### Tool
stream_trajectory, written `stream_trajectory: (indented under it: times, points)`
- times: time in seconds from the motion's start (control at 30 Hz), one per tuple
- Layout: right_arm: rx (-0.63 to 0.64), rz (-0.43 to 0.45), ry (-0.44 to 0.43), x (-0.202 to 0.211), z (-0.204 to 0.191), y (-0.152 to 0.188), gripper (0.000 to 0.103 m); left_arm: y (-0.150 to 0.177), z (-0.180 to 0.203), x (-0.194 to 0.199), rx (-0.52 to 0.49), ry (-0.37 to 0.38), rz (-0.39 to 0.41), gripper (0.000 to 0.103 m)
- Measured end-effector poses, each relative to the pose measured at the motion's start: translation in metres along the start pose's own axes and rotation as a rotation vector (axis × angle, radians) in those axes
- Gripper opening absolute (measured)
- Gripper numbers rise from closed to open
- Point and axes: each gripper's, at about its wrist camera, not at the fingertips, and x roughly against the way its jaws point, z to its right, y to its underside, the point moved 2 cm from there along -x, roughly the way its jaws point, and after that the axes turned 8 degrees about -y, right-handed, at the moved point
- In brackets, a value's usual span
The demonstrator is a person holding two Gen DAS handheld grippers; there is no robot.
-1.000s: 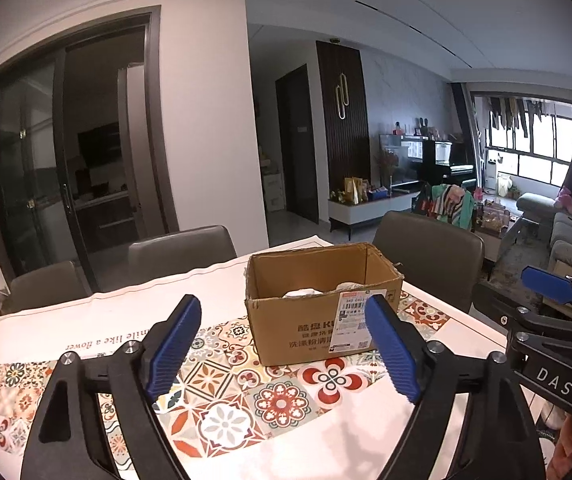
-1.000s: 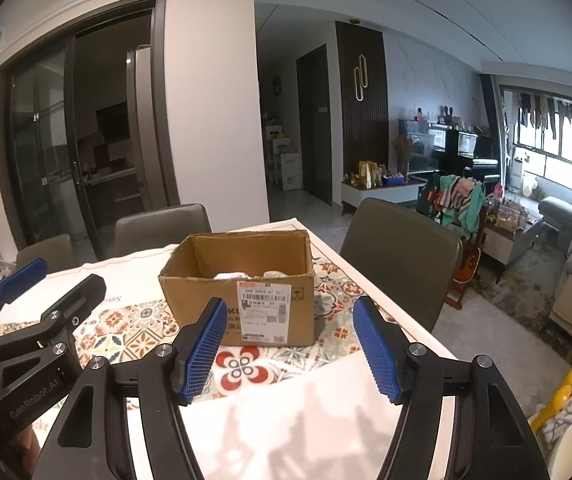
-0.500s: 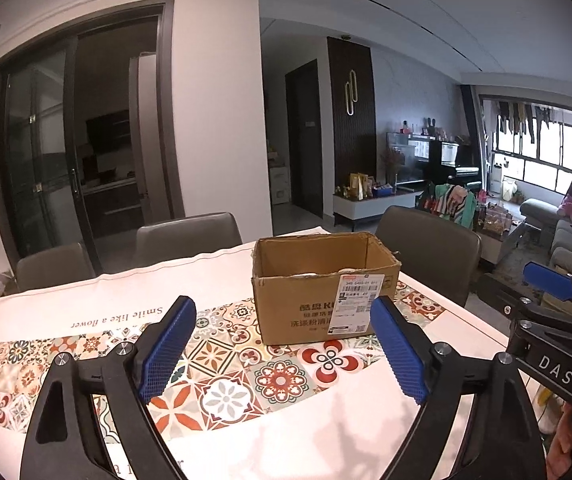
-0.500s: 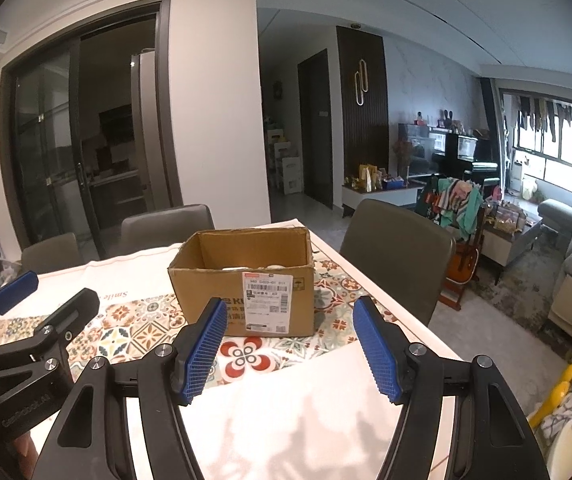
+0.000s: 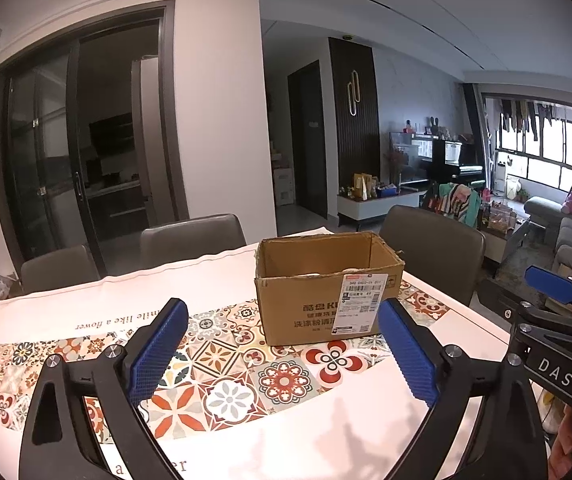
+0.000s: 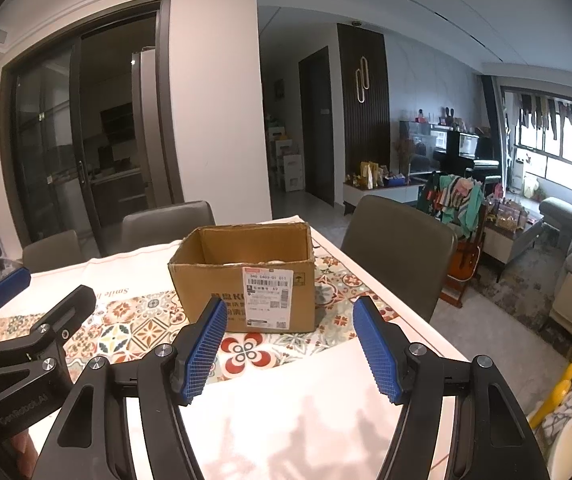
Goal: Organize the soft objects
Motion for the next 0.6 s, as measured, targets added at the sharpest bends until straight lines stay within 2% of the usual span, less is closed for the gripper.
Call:
stream_trajectory:
  times: [0.17,0.6]
  points:
    - [-0.004,-0.002,0.001,-0.0006,0.0017,0.0008,0.067,0.0009,0.0006,0.0004,0.004,0.007,0.000,0.103]
    - [-0.010,-0.014,0.000,-0.0045,0.0031,0.0043,0.067,0.0037,0.0015,-0.0086,0.009,0.022,-0.037,0.103]
